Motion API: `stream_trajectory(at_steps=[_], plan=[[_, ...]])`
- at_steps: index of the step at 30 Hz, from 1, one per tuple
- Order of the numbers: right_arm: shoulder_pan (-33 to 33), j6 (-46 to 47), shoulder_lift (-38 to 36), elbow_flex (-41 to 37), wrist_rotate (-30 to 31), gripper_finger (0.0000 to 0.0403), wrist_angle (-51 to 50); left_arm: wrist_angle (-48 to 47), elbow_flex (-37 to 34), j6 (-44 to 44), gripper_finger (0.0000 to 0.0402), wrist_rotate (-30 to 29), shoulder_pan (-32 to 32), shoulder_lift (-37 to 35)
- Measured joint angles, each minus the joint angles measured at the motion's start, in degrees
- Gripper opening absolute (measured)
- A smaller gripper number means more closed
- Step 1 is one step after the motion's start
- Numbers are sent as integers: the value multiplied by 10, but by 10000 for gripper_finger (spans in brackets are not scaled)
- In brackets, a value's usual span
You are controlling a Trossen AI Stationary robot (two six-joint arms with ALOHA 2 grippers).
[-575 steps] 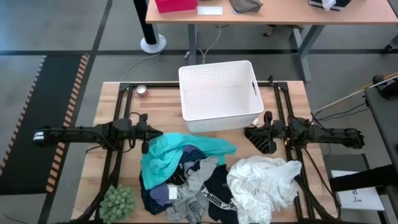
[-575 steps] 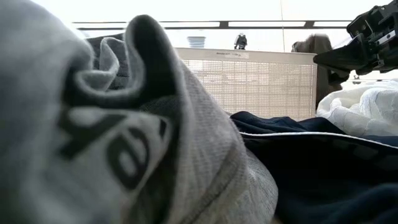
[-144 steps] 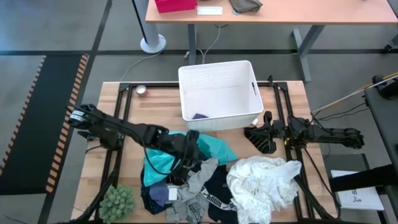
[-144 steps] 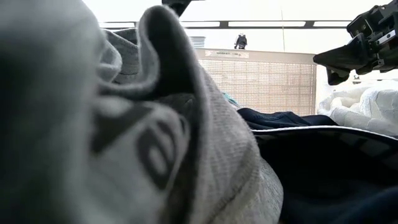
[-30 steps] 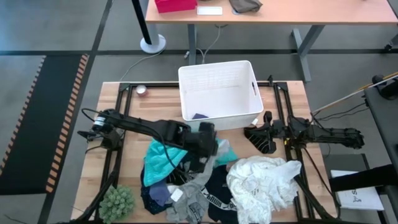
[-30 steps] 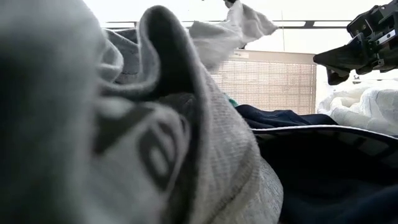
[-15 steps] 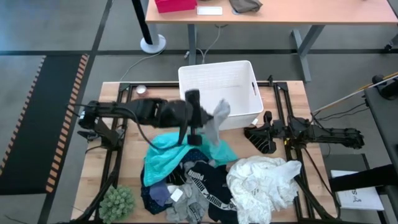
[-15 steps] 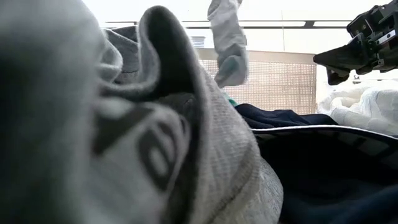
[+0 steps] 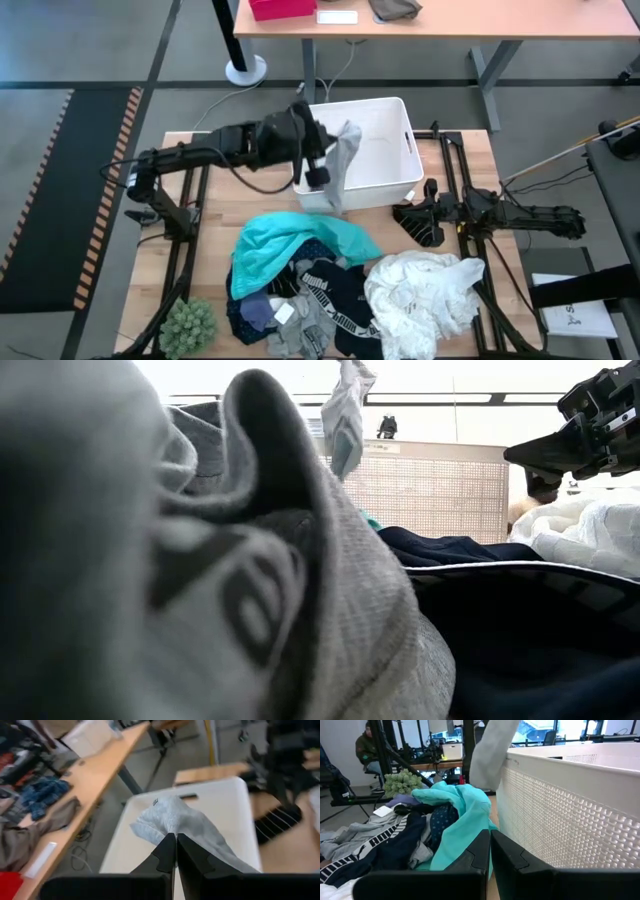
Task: Sort clothes
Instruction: Put the gray sock in the bin
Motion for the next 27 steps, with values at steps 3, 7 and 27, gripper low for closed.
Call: stream_trajectory(at_steps=[3, 7, 27], plan=[[0, 0, 0, 0, 0, 0, 0, 39, 1, 16, 0, 1, 20, -2], [0, 0, 0, 0, 0, 0, 0, 73, 2, 14, 0, 3, 55, -6], [0, 0, 0, 0, 0, 0, 0, 164, -214, -47, 0, 11, 115, -5]])
